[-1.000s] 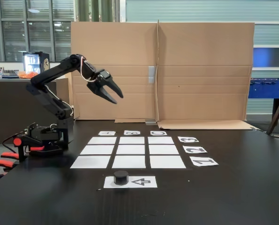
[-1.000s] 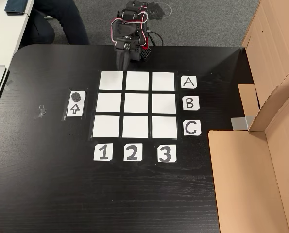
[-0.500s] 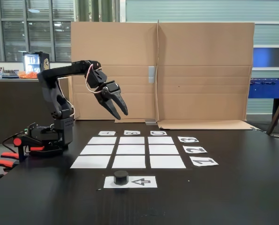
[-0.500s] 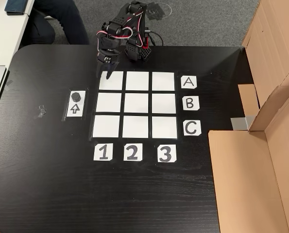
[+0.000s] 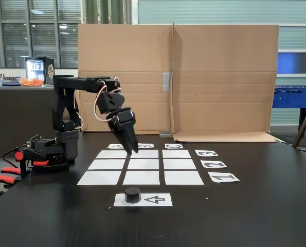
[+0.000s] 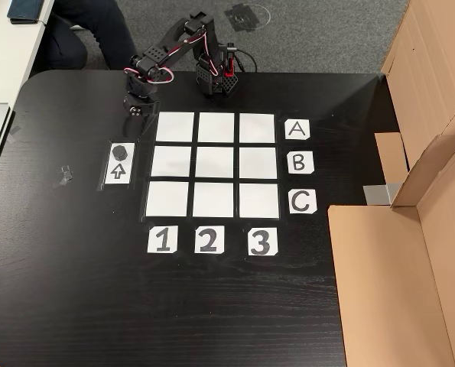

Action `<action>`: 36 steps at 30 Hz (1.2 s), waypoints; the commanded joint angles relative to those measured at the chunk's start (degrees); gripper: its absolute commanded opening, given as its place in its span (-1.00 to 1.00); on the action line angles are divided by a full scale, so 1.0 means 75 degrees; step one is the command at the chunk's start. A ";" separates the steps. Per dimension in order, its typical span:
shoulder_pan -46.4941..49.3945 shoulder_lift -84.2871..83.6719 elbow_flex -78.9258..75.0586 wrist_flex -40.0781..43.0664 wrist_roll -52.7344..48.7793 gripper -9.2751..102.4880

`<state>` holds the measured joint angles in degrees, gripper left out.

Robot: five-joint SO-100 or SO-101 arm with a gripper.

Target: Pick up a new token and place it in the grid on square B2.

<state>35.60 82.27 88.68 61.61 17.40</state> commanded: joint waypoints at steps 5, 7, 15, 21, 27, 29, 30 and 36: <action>0.0328 -0.0809 -0.1020 0.0012 -0.0047 -0.48; 0.0352 -0.1031 -0.1207 0.0012 -0.0047 -0.46; 0.0445 -0.1816 -0.2027 0.0012 -0.0023 -0.42; 0.0480 -0.2285 -0.2332 0.0012 -0.0047 -0.34; 0.0492 -0.2613 -0.2391 0.0012 -0.0047 -0.27; 0.0492 -0.2672 -0.2391 0.0012 -0.0047 -0.26; 0.0492 -0.2707 -0.2391 0.0012 -0.0047 -0.25; 0.0539 -0.2836 -0.2391 -0.0035 -0.0047 -0.23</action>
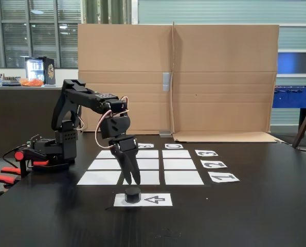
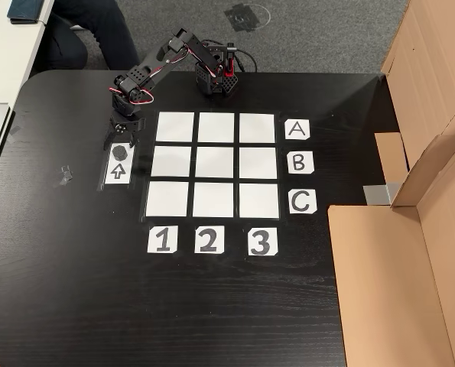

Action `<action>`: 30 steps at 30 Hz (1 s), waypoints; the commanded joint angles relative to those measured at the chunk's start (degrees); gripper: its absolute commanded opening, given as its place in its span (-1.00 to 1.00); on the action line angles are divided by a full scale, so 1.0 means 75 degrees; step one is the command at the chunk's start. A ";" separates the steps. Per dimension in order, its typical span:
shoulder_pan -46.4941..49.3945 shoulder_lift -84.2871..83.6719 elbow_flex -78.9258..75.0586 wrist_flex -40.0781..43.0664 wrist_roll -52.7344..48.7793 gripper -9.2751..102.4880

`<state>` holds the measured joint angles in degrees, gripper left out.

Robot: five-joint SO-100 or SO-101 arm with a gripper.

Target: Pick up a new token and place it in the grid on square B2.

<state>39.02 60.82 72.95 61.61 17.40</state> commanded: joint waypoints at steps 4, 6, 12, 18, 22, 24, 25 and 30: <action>0.0105 -0.0129 -0.0375 -0.0070 -0.0047 -0.23; 0.0117 -0.0199 -0.0434 -0.0070 -0.0047 -0.23; 0.0188 -0.0352 -0.0621 -0.0082 -0.0035 -0.23; 0.0246 -0.0574 -0.0832 -0.0035 -0.0012 -0.23; 0.0281 -0.0727 -0.0973 0.0012 -0.0012 -0.24; 0.0293 -0.0785 -0.1020 0.0012 -0.0012 -0.24; 0.0293 -0.0820 -0.1043 0.0012 -0.0012 -0.24; 0.0316 -0.0949 -0.1148 0.0012 0.0000 -0.24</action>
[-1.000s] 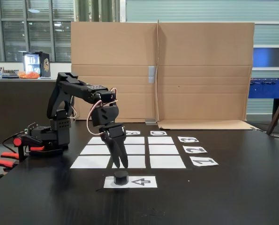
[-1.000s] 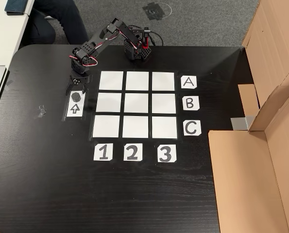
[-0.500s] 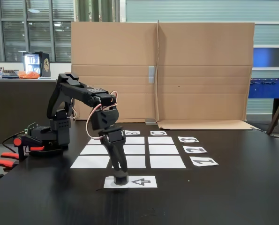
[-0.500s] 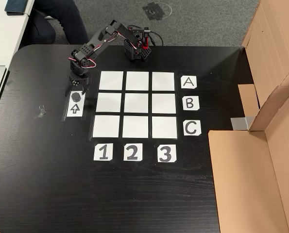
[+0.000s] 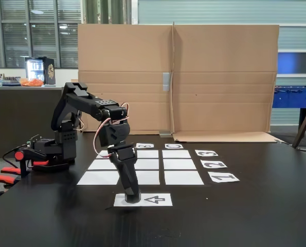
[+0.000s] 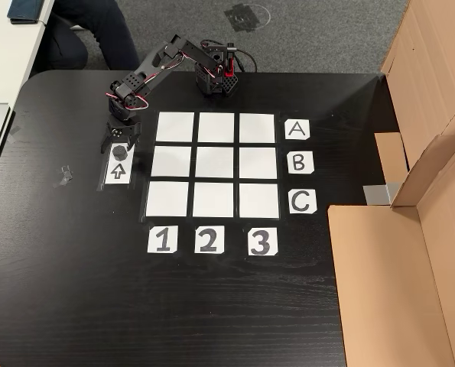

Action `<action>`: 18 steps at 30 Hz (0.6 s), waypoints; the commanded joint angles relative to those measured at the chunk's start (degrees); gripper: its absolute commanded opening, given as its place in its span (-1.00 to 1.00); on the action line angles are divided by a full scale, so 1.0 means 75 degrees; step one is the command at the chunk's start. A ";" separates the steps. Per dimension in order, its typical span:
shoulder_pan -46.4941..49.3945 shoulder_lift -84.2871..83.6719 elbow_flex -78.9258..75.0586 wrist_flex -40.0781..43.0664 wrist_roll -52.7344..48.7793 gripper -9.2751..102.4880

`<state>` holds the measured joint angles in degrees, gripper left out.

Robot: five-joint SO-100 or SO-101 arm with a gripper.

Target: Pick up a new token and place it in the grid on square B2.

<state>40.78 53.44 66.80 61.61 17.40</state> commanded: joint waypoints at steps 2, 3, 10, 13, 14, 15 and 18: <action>0.0082 -0.0023 -0.0375 0.0012 0.0012 -0.24; 0.0082 -0.0059 -0.0387 0.0012 0.0012 -0.24; 0.0082 -0.0141 -0.0457 0.0012 0.0023 -0.24; 0.0059 -0.0176 -0.0457 0.0012 0.0035 -0.25; 0.0059 -0.0188 -0.0457 0.0012 0.0047 -0.25; 0.0059 -0.0199 -0.0457 0.0012 0.0047 -0.26; 0.0047 -0.0211 -0.0457 -0.0012 0.0059 -0.28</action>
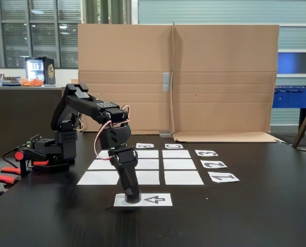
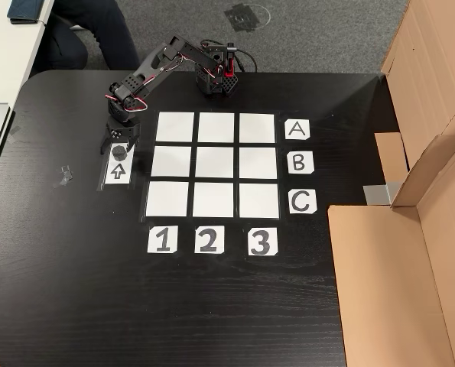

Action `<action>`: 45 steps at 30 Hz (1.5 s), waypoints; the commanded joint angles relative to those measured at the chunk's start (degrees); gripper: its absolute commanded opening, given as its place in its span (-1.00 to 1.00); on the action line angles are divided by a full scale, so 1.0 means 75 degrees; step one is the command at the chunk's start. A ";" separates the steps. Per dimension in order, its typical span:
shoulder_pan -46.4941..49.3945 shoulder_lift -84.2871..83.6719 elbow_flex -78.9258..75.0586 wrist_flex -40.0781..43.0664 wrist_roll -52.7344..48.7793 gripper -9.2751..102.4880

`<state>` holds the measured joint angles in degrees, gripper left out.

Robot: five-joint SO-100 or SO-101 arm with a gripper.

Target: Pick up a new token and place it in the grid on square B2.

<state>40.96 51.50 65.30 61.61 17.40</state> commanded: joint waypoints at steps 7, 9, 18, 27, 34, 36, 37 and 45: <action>0.0012 0.0047 -0.0258 -0.0070 0.0059 -0.33; 0.0012 0.0047 -0.0258 -0.0070 0.0059 -0.34; 0.0012 0.0070 -0.0258 -0.0070 0.0059 -0.39; 0.0012 0.0094 -0.0270 -0.0070 0.0059 -0.42; 0.0012 0.0094 -0.0293 -0.0047 0.0059 -0.45; 0.0012 0.0094 -0.0305 -0.0047 0.0059 -0.46; 0.0012 0.0094 -0.0305 -0.0035 0.0059 -0.46; 0.0012 0.0105 -0.0328 -0.0023 0.0059 -0.50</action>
<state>40.96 51.33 65.13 61.61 17.49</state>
